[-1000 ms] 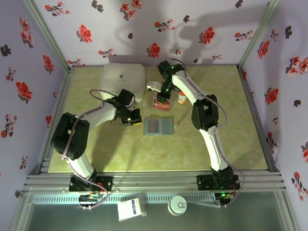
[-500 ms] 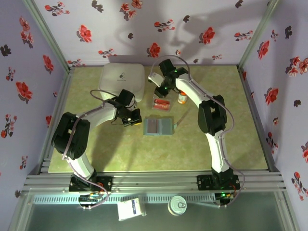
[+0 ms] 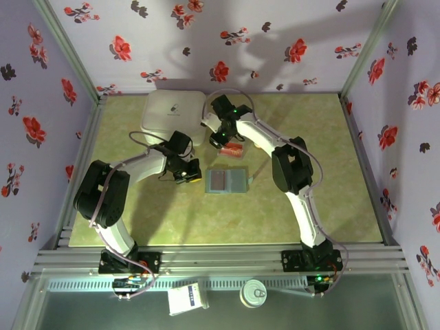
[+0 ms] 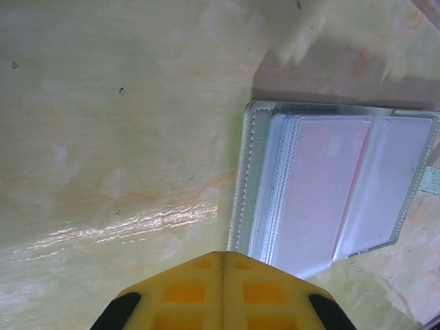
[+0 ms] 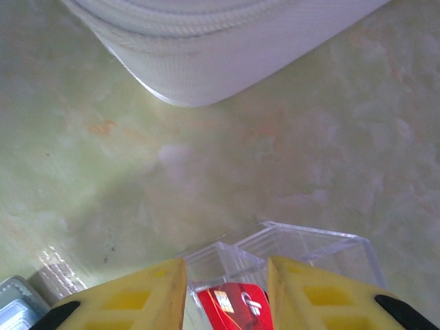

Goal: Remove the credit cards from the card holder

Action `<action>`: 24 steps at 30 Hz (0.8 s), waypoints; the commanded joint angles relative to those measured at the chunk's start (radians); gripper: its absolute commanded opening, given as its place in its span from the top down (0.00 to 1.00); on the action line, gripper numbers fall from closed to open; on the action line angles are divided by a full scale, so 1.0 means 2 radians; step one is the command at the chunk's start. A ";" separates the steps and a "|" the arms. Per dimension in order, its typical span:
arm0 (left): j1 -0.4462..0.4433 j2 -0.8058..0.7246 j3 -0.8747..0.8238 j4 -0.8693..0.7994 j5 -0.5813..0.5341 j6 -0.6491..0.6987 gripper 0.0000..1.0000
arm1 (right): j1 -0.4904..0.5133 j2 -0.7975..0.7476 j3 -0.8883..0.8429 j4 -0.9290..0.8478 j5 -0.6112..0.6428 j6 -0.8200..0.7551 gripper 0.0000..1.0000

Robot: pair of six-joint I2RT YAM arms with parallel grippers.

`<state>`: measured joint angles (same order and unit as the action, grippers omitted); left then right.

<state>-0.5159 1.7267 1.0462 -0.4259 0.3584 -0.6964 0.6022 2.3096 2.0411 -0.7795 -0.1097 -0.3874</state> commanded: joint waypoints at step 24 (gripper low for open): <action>0.005 0.003 -0.001 0.004 0.006 0.001 0.97 | 0.017 0.019 -0.002 -0.037 0.045 -0.015 0.59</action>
<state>-0.5159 1.7267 1.0462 -0.4225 0.3588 -0.6964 0.6312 2.3192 2.0411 -0.8280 -0.0544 -0.3931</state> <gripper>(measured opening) 0.037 0.408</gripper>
